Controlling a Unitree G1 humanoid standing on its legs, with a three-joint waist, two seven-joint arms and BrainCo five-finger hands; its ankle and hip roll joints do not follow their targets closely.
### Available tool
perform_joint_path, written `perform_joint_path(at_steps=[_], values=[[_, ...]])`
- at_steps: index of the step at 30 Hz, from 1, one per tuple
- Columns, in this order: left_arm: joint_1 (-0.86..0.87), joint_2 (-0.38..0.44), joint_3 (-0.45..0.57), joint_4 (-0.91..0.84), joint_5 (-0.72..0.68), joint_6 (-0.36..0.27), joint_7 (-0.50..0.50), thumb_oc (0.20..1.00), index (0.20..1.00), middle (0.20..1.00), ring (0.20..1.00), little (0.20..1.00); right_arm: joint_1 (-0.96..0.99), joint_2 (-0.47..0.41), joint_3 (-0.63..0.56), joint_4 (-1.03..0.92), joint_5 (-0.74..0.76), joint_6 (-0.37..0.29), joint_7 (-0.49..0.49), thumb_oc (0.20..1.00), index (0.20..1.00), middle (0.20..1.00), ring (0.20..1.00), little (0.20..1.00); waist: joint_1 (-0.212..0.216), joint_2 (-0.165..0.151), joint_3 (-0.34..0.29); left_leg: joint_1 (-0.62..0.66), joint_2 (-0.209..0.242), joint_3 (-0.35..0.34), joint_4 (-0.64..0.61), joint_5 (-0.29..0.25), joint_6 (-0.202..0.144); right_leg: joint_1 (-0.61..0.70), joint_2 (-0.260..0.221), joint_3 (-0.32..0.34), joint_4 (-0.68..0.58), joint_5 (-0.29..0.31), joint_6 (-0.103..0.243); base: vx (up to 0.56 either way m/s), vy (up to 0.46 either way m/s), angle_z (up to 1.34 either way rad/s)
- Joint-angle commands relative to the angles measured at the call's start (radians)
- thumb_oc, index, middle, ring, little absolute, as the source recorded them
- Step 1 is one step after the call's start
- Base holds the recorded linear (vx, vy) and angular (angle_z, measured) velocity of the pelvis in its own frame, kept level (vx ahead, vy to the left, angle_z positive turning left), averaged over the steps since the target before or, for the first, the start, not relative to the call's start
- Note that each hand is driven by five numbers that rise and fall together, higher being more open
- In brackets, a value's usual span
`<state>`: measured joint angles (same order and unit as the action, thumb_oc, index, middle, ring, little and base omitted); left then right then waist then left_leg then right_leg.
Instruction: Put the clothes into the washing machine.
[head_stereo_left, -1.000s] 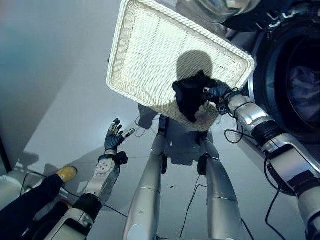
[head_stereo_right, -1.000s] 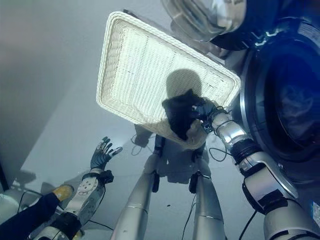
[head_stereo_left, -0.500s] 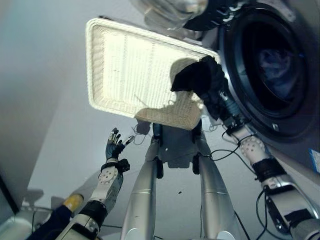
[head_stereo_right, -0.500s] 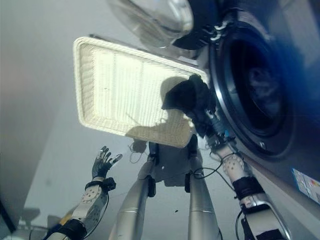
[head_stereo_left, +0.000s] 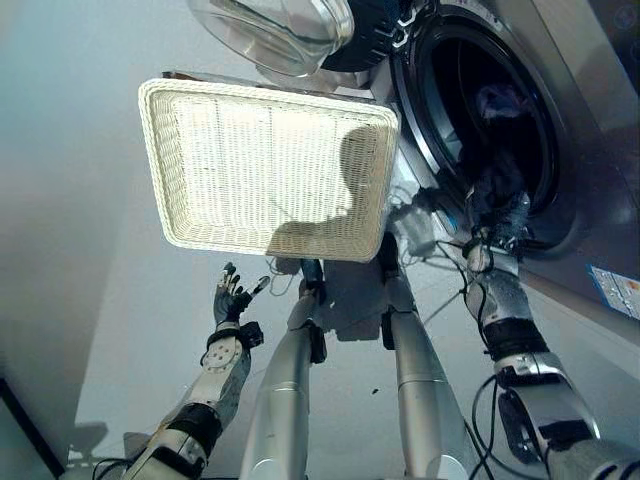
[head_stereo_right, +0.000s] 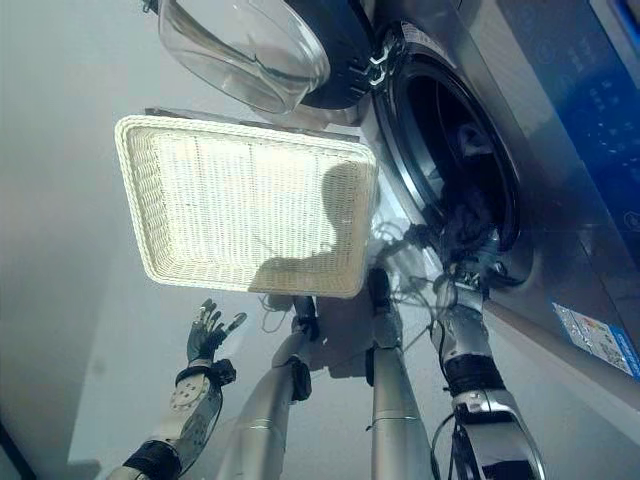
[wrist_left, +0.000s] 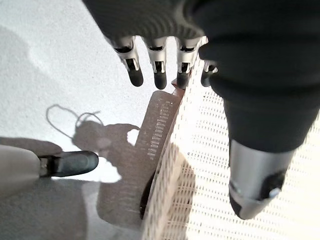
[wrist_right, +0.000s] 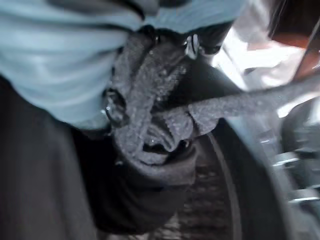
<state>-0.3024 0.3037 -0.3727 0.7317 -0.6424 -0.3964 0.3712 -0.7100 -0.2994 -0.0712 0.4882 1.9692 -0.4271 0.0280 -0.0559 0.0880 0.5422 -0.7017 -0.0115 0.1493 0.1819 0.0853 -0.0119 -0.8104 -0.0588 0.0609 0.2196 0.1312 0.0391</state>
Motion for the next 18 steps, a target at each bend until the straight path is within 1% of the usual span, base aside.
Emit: perform_joint_path(at_steps=[1,2,3,4,5,6,7,8,9,11,12,13,14,15,17,18], values=[[0.006,-0.018,-0.015,0.009,0.015,-0.001,0.004,1.000,1.000,1.000,1.000,1.000,-0.045,-0.160,-0.108,-0.069,-0.041,-0.147,-0.062,0.200,0.200,0.200,0.200,0.200,0.002,0.064,-0.022,-0.034,-0.058,-0.025,0.088,-0.065,-0.024,-0.017,0.020,-0.139,0.124,-0.107,0.019,0.07,-0.033,0.01],[0.003,-0.019,-0.019,0.010,0.015,0.003,-0.001,1.000,1.000,1.000,1.000,1.000,-0.062,-0.175,-0.109,-0.053,-0.052,-0.157,-0.083,0.200,0.200,0.200,0.200,0.200,0.005,0.070,-0.022,-0.036,-0.058,-0.029,0.093,-0.065,-0.026,-0.021,0.020,-0.140,0.137,-0.115,0.017,0.11,-0.052,0.03],[0.006,-0.019,-0.036,0.009,0.017,0.007,-0.007,1.000,1.000,1.000,1.000,1.000,-0.091,-0.203,-0.111,-0.007,-0.070,-0.160,-0.115,0.200,0.200,0.200,0.200,0.200,0.012,0.081,-0.022,-0.032,-0.059,-0.039,0.105,-0.073,-0.029,-0.018,0.022,-0.139,0.165,-0.141,0.011,0.14,-0.066,0.05],[0.005,-0.019,-0.045,0.004,0.015,0.011,-0.008,1.000,1.000,1.000,1.000,1.000,-0.113,-0.220,-0.109,0.020,-0.090,-0.158,-0.140,0.200,0.200,0.200,0.200,0.200,0.016,0.088,-0.022,-0.035,-0.060,-0.045,0.109,-0.072,-0.030,-0.022,0.024,-0.139,0.178,-0.150,0.007,0.09,-0.061,0.10],[0.001,-0.019,-0.045,0.002,0.014,0.012,-0.007,1.000,1.000,1.000,1.000,1.000,-0.122,-0.225,-0.109,0.025,-0.098,-0.156,-0.150,0.200,0.200,0.200,0.200,0.200,0.017,0.090,-0.022,-0.044,-0.060,-0.046,0.107,-0.061,-0.029,-0.030,0.025,-0.140,0.176,-0.140,0.005,0.06,-0.079,0.18],[0.001,-0.013,-0.063,-0.006,0.012,0.017,-0.009,1.000,1.000,1.000,1.000,1.000,-0.160,-0.261,-0.095,0.087,-0.147,-0.127,-0.214,0.200,0.200,0.200,0.200,0.200,0.026,0.101,-0.022,-0.049,-0.062,-0.056,0.113,-0.058,-0.031,-0.038,0.026,-0.140,0.194,-0.152,0.000,0.08,-0.076,0.21],[0.006,-0.010,-0.072,-0.008,0.009,0.018,-0.013,1.000,1.000,1.000,1.000,1.000,-0.179,-0.281,-0.084,0.119,-0.173,-0.107,-0.254,0.200,0.200,0.200,0.200,0.200,0.029,0.107,-0.022,-0.044,-0.063,-0.062,0.119,-0.068,-0.032,-0.035,0.027,-0.140,0.210,-0.170,-0.002,0.11,-0.109,0.21],[0.007,-0.006,-0.082,-0.012,0.007,0.021,-0.015,1.000,1.000,1.000,1.000,1.000,-0.206,-0.301,-0.070,0.165,-0.215,-0.072,-0.314,0.200,0.200,0.200,0.200,0.200,0.036,0.113,-0.022,-0.048,-0.064,-0.069,0.120,-0.066,-0.032,-0.041,0.028,-0.141,0.220,-0.176,-0.005,0.08,-0.089,0.13],[0.006,-0.001,-0.086,-0.017,0.007,0.025,-0.020,1.000,1.000,1.000,1.000,1.000,-0.234,-0.322,-0.055,0.202,-0.218,-0.071,-0.339,0.200,0.200,0.200,0.200,0.200,0.043,0.118,-0.022,-0.054,-0.063,-0.073,0.119,-0.061,-0.032,-0.047,0.029,-0.143,0.224,-0.177,-0.007,0.06,-0.119,0.09],[0.007,0.009,-0.100,-0.027,0.002,0.034,-0.021,1.000,1.000,1.000,1.000,1.000,-0.297,-0.356,-0.023,0.282,-0.208,-0.080,-0.351,0.200,0.200,0.200,0.200,0.200,0.055,0.127,-0.022,-0.059,-0.062,-0.079,0.120,-0.058,-0.032,-0.054,0.030,-0.149,0.237,-0.186,-0.010,0.05,-0.095,0.04],[0.008,0.012,-0.103,-0.029,0.000,0.035,-0.022,1.000,1.000,1.000,1.000,1.000,-0.317,-0.366,-0.014,0.303,-0.184,-0.089,-0.343,0.200,0.200,0.200,0.200,0.200,0.058,0.131,-0.022,-0.061,-0.061,-0.081,0.120,-0.057,-0.031,-0.058,0.031,-0.151,0.243,-0.190,-0.011,0.04,-0.087,0.10],[0.013,0.020,-0.111,-0.034,-0.002,0.035,-0.026,1.000,1.000,1.000,1.000,1.000,-0.346,-0.378,-0.002,0.326,-0.156,-0.117,-0.340,0.200,0.200,0.200,0.200,0.200,0.065,0.136,-0.022,-0.065,-0.060,-0.085,0.120,-0.056,-0.031,-0.064,0.033,-0.153,0.254,-0.196,-0.014,0.03,-0.077,0.09],[0.012,0.020,-0.112,-0.035,-0.002,0.036,-0.026,1.000,1.000,1.000,1.000,1.000,-0.355,-0.380,0.002,0.333,-0.141,-0.127,-0.333,0.200,0.200,0.200,0.200,0.200,0.066,0.138,-0.022,-0.067,-0.060,-0.086,0.121,-0.056,-0.031,-0.066,0.033,-0.153,0.256,-0.198,-0.014,0.05,-0.101,0.07],[0.025,0.028,-0.124,-0.050,0.001,0.040,-0.026,1.000,1.000,1.000,1.000,1.000,-0.391,-0.392,0.009,0.338,-0.069,-0.193,-0.297,0.200,0.200,0.200,0.200,0.200,0.074,0.148,-0.022,-0.068,-0.063,-0.095,0.120,-0.054,-0.029,-0.075,0.038,-0.151,0.269,-0.206,-0.017,0.03,-0.062,0.02],[0.030,0.030,-0.126,-0.055,0.001,0.042,-0.027,1.000,1.000,1.000,1.000,1.000,-0.407,-0.399,0.011,0.338,-0.055,-0.215,-0.289,0.200,0.200,0.200,0.200,0.200,0.076,0.153,-0.022,-0.068,-0.063,-0.097,0.118,-0.052,-0.029,-0.076,0.040,-0.150,0.274,-0.210,-0.018,0.02,-0.028,0.02],[0.038,0.035,-0.134,-0.068,0.004,0.049,-0.027,1.000,1.000,1.000,1.000,1.000,-0.434,-0.407,0.016,0.320,-0.040,-0.266,-0.271,0.200,0.200,0.200,0.200,0.200,0.078,0.163,-0.022,-0.067,-0.063,-0.100,0.114,-0.048,-0.030,-0.079,0.043,-0.146,0.282,-0.216,-0.019,0.00,0.000,0.00]])
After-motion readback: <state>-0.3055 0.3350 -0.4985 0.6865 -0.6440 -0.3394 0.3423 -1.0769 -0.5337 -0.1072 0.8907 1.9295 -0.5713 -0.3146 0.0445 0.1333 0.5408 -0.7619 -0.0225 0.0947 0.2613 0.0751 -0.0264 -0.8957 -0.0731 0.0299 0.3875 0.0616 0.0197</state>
